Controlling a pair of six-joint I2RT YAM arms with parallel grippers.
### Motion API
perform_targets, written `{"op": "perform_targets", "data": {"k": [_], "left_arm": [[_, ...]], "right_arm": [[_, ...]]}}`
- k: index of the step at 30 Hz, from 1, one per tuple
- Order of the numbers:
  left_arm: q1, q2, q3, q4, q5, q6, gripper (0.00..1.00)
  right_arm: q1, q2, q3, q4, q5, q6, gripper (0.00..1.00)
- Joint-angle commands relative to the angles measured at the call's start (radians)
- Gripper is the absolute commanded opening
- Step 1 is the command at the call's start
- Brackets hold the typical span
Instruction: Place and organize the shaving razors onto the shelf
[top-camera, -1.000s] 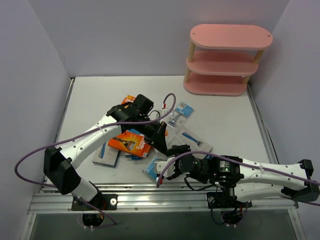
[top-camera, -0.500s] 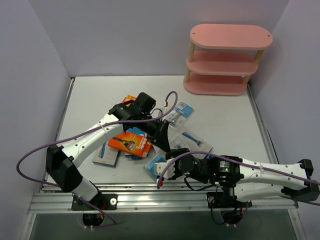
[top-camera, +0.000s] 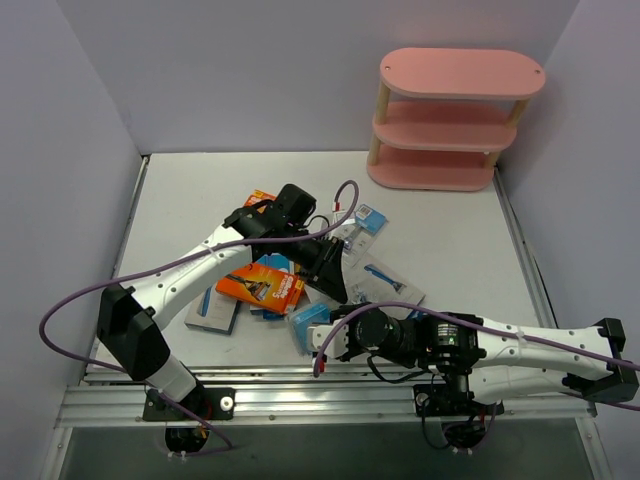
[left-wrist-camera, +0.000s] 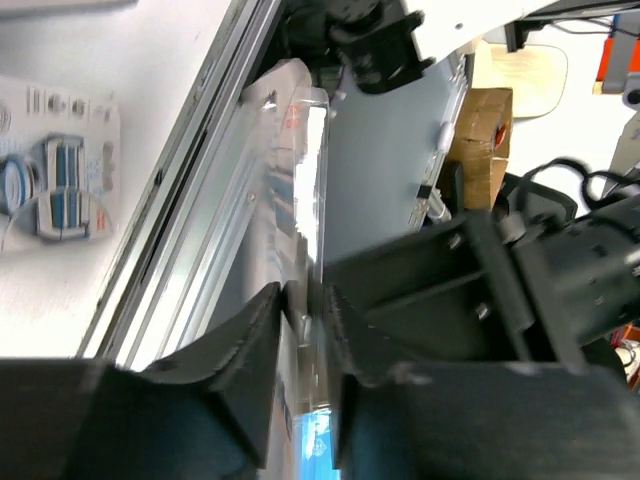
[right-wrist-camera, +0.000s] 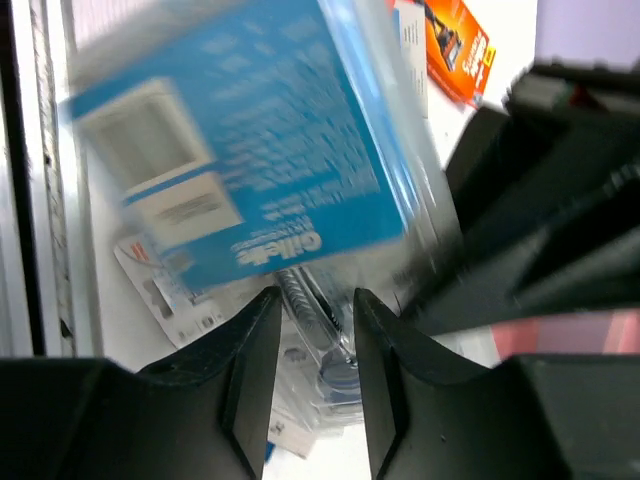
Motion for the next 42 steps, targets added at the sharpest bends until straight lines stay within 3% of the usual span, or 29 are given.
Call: {"op": "perform_targets", "data": {"k": [1, 7, 12, 13, 16, 23, 27, 30, 42], "left_arm": [[-0.018, -0.006, 0.077, 0.151, 0.088, -0.041, 0.36], [-0.016, 0.007, 0.115, 0.151, 0.075, -0.043, 0.57], [-0.01, 0.026, 0.144, 0.134, 0.036, -0.034, 0.69], [-0.001, 0.036, 0.151, 0.124, 0.007, -0.023, 0.81], [0.028, 0.05, 0.172, 0.093, -0.028, -0.011, 0.91], [0.223, 0.012, 0.172, 0.093, -0.177, -0.029, 0.95], [0.342, -0.048, 0.163, 0.099, -0.33, -0.026, 0.95], [0.387, -0.103, 0.134, 0.125, -0.465, 0.006, 0.96], [0.416, -0.287, -0.133, 0.32, -0.616, 0.043, 0.98]], "right_arm": [[0.013, 0.0, -0.016, 0.102, -0.043, 0.046, 0.0], [0.013, -0.001, -0.017, 0.1, -0.057, 0.058, 0.0], [0.013, 0.009, -0.029, 0.111, -0.06, 0.072, 0.0], [0.013, 0.008, -0.034, 0.115, -0.062, 0.074, 0.0], [0.013, 0.005, -0.051, 0.134, -0.063, 0.09, 0.0], [-0.012, -0.003, -0.097, 0.186, -0.04, 0.164, 0.0], [-0.073, 0.014, -0.117, 0.23, -0.069, 0.213, 0.0], [-0.162, 0.017, -0.126, 0.28, -0.105, 0.264, 0.0], [-0.55, 0.103, -0.106, 0.447, -0.187, 0.533, 0.0]]}}
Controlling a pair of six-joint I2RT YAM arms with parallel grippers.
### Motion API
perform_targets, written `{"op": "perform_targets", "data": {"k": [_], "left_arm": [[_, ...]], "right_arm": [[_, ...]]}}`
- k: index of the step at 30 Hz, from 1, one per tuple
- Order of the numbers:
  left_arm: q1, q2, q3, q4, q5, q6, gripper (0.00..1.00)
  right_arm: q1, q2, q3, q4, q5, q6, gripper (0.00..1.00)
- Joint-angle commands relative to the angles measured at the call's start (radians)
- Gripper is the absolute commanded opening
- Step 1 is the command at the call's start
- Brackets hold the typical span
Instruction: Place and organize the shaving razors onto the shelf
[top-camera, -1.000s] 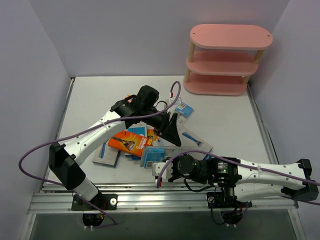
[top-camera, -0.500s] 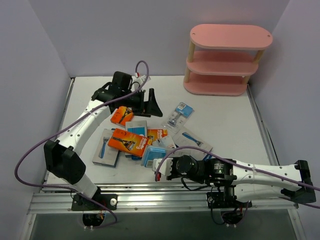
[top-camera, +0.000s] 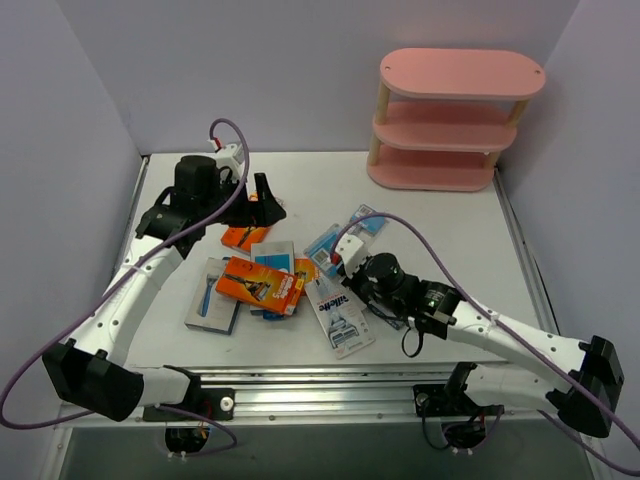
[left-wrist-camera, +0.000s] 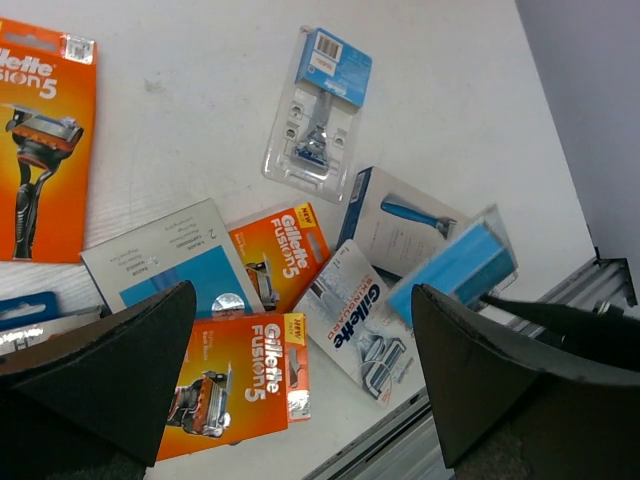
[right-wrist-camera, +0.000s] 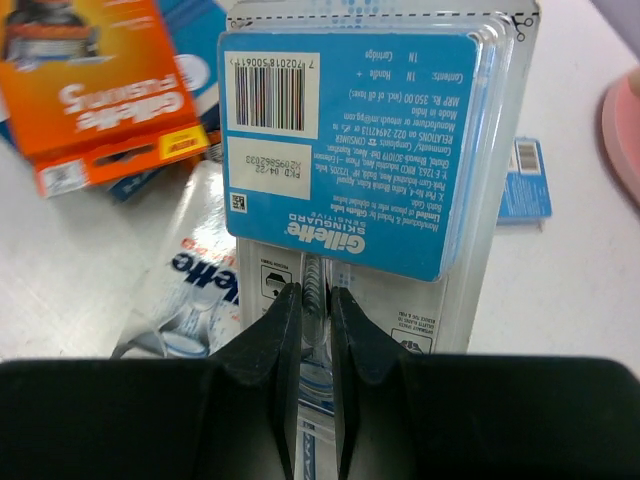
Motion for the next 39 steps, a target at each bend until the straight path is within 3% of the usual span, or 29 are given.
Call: {"op": "perform_targets", "data": {"k": [1, 7, 18, 20, 29, 39], "left_arm": [[-0.001, -0.035, -0.069, 0.094, -0.061, 0.032, 0.98], [-0.01, -0.084, -0.196, 0.157, -0.11, 0.072, 0.98], [-0.108, -0.142, -0.207, 0.113, -0.265, 0.146, 0.94], [-0.113, -0.148, -0.208, 0.113, -0.268, 0.146, 0.94], [-0.117, -0.147, -0.208, 0.107, -0.281, 0.149, 0.94], [-0.117, -0.136, -0.207, 0.102, -0.282, 0.152, 0.94]], "right_arm": [[-0.123, 0.051, 0.05, 0.071, -0.079, 0.144, 0.0], [-0.328, 0.188, 0.112, 0.073, -0.299, 0.259, 0.0], [-0.346, 0.334, 0.132, 0.083, -0.296, 0.335, 0.0], [-0.348, 0.335, 0.122, 0.088, -0.281, 0.339, 0.03], [-0.355, 0.332, 0.106, 0.067, -0.226, 0.352, 0.37], [-0.357, 0.288, 0.101, 0.01, -0.206, 0.332, 0.39]]}}
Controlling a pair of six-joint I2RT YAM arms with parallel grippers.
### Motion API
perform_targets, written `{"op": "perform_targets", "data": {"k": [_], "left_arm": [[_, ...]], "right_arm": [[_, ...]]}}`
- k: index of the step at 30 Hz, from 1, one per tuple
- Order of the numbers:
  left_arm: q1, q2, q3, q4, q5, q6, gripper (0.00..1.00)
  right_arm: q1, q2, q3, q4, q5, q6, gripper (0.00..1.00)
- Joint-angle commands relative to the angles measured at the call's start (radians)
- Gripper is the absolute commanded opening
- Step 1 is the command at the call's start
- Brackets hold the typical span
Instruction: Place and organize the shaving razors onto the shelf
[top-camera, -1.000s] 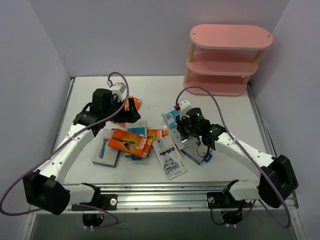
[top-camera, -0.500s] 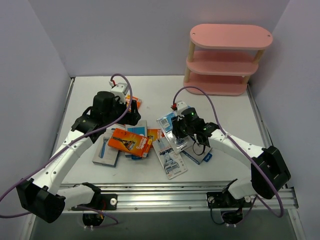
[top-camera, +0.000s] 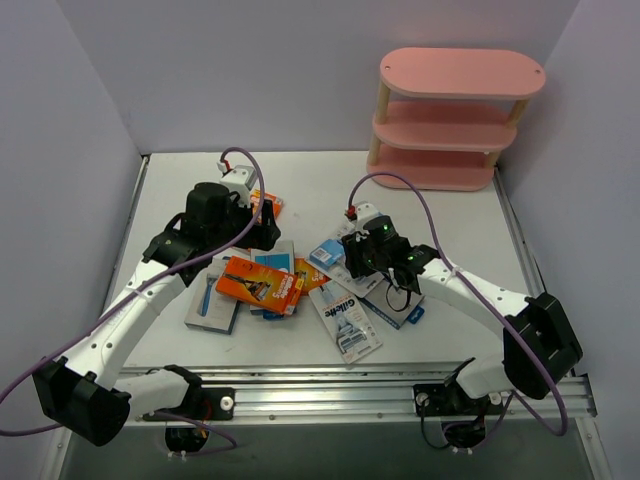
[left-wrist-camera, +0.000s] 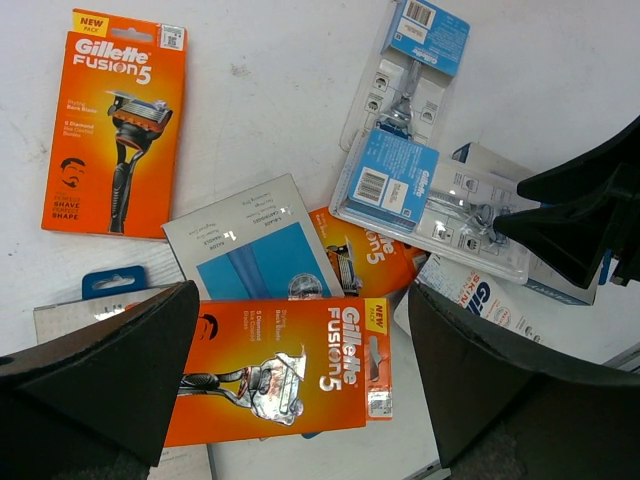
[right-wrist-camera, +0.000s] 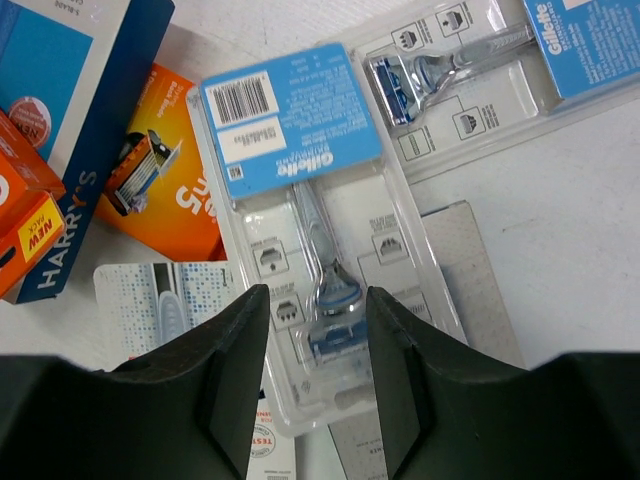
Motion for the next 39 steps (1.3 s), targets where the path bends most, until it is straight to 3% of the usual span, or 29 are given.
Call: {"op": "perform_targets", "data": {"k": [1, 11, 25, 39], "left_arm": [[-0.005, -0.003, 0.012, 0.024, -0.014, 0.019, 0.94], [-0.005, -0.01, 0.011, 0.024, -0.023, 0.019, 0.94], [-0.005, -0.003, 0.011, 0.024, -0.008, 0.019, 0.94], [-0.006, 0.0, 0.011, 0.024, 0.008, 0.019, 0.94]], "right_arm": [[-0.009, -0.056, 0.003, -0.056, 0.024, -0.018, 0.39], [-0.018, -0.11, -0.048, -0.078, -0.053, -0.048, 0.44], [-0.051, 0.071, 0.053, -0.048, -0.088, -0.118, 0.5], [-0.09, 0.114, 0.055, -0.054, -0.123, -0.162, 0.56]]}}
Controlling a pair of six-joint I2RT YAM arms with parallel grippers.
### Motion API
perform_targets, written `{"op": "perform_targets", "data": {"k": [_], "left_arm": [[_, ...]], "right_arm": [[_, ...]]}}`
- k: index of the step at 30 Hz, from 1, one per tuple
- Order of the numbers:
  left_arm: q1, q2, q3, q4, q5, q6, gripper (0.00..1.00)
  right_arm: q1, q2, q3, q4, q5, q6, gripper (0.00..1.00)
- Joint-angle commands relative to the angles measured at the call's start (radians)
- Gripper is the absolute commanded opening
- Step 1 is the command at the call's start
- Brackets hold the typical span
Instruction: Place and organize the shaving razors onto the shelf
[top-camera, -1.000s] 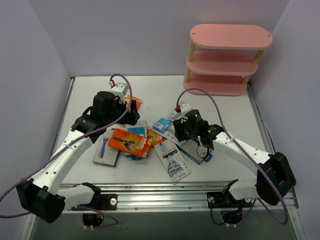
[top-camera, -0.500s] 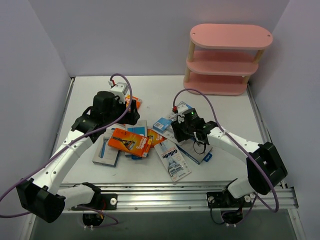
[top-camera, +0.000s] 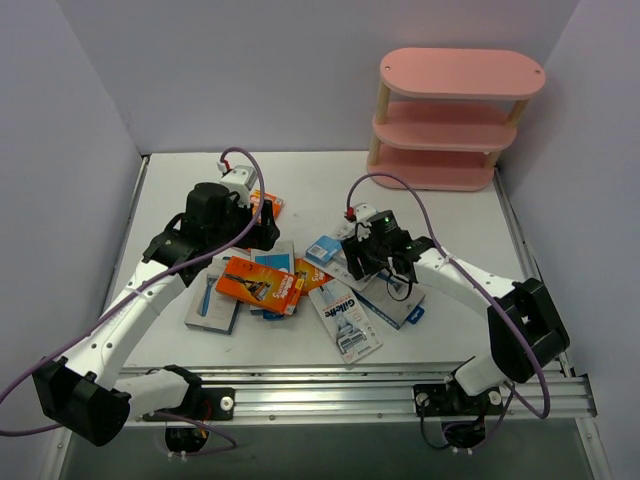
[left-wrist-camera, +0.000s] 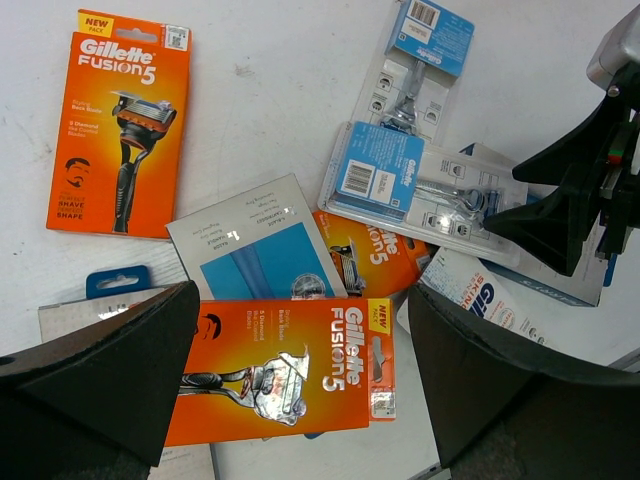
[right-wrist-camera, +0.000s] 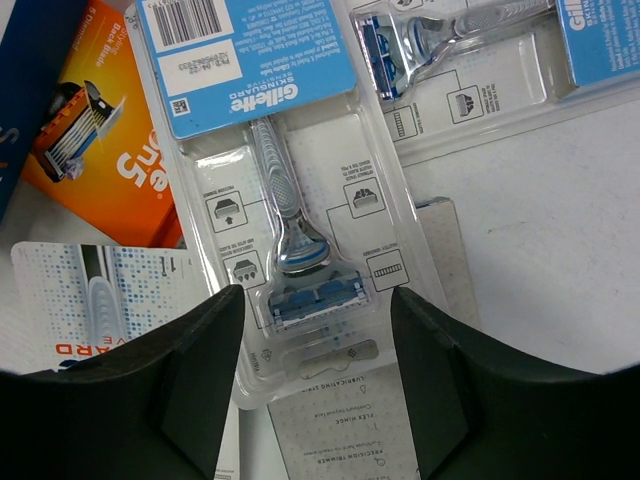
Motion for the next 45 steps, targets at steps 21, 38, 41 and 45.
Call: {"op": "perform_targets", "data": {"k": [21, 38, 41, 45], "left_arm": [[-0.006, 0.005, 0.014, 0.022, 0.029, 0.012, 0.94], [-0.012, 0.011, 0.015, 0.019, 0.031, 0.012, 0.94], [-0.012, 0.013, 0.017, 0.017, 0.032, 0.012, 0.94], [-0.012, 0.016, 0.017, 0.015, 0.032, 0.012, 0.94]], "right_arm": [[-0.029, 0.09, -0.002, 0.01, -0.097, -0.038, 0.58], [-0.024, 0.155, 0.023, -0.011, -0.094, -0.055, 0.51], [-0.021, 0.15, 0.021, -0.027, -0.069, -0.055, 0.49], [-0.018, 0.148, 0.021, -0.036, -0.051, -0.052, 0.45]]}}
